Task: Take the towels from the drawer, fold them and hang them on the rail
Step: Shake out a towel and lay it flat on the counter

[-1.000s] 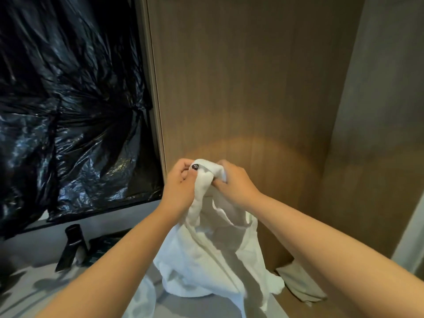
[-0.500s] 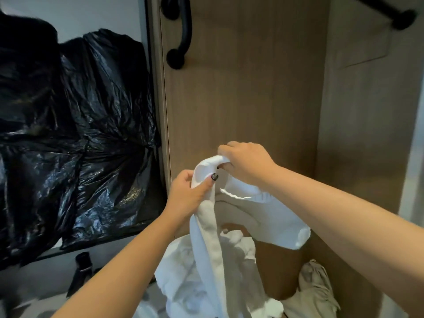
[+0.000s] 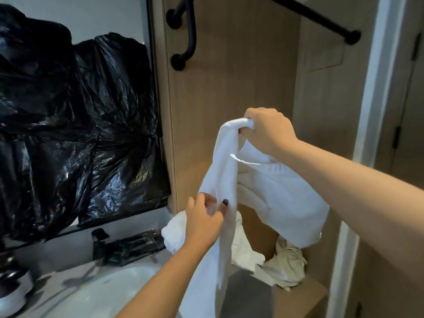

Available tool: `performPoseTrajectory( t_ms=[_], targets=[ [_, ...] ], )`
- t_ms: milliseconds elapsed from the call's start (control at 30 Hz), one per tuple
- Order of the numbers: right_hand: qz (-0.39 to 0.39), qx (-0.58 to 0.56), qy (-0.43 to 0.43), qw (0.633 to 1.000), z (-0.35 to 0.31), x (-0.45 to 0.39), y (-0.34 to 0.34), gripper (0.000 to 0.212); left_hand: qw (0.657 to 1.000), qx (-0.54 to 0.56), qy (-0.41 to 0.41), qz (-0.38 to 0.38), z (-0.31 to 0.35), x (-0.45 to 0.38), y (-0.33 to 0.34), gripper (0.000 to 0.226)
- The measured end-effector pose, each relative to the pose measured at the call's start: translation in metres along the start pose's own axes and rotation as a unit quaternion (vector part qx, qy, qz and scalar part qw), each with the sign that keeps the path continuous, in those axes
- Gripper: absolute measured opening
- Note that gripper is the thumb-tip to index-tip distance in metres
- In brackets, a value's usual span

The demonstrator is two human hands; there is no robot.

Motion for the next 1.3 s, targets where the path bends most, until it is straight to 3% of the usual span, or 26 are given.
performPoseTrajectory(
  t_ms=[100,267,367,433,567,633,767,900,1000,1167,1300],
  targets=[
    [-0.006,0.008,0.059,0.998,0.013,0.03,-0.019,0.013,0.999,-0.02,0.032,0.016,-0.001,0.037,0.003,0.02],
    [-0.051,-0.001,0.142,0.988,0.033,0.077,-0.035,0.01,0.994,0.108,0.013,0.018,0.012,0.084,0.012,0.016],
    [-0.071,-0.037,0.153,0.985,0.027,0.094,-0.035,0.005,0.997,0.071,0.008,-0.025,0.029,0.105,0.037,0.071],
    [-0.091,-0.049,0.135,0.985,0.016,0.099,-0.035,0.005,0.999,0.036,-0.001,-0.015,0.038,0.109,0.049,0.092],
    [-0.111,-0.065,0.07,0.989,0.0,0.1,-0.04,0.006,0.995,0.084,-0.047,0.027,0.029,0.107,0.059,0.083],
    [-0.111,-0.075,0.048,0.99,0.003,0.096,-0.043,0.005,0.995,0.085,-0.033,0.038,0.024,0.11,0.063,0.077],
    [-0.112,-0.088,0.05,0.988,0.026,0.085,-0.048,0.01,0.995,0.092,-0.037,0.023,0.02,0.109,0.068,0.035],
    [-0.115,-0.125,0.066,0.983,0.045,0.076,-0.046,0.013,0.993,0.113,-0.024,0.028,0.014,0.109,0.069,0.013],
    [-0.146,-0.133,0.036,0.98,0.039,0.08,-0.036,0.01,0.989,0.145,-0.027,0.022,0.019,0.113,0.073,0.013],
    [-0.15,-0.205,-0.042,0.966,0.025,0.092,-0.032,0.016,0.963,0.267,-0.008,0.021,0.051,0.127,0.075,0.034],
    [-0.19,-0.286,-0.003,0.939,0.032,0.117,-0.017,0.028,0.973,0.23,-0.009,0.004,0.053,0.156,0.085,0.033]
  ],
)
Point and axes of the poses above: each hand's wrist, its own x-axis away from the middle knuckle, its own y-axis out of the palm, z = x × y, the point moved 6 cm from there along -x, towards the middle knuckle, and after that the axes turned 1 degree about x, right-handed, at the moved point
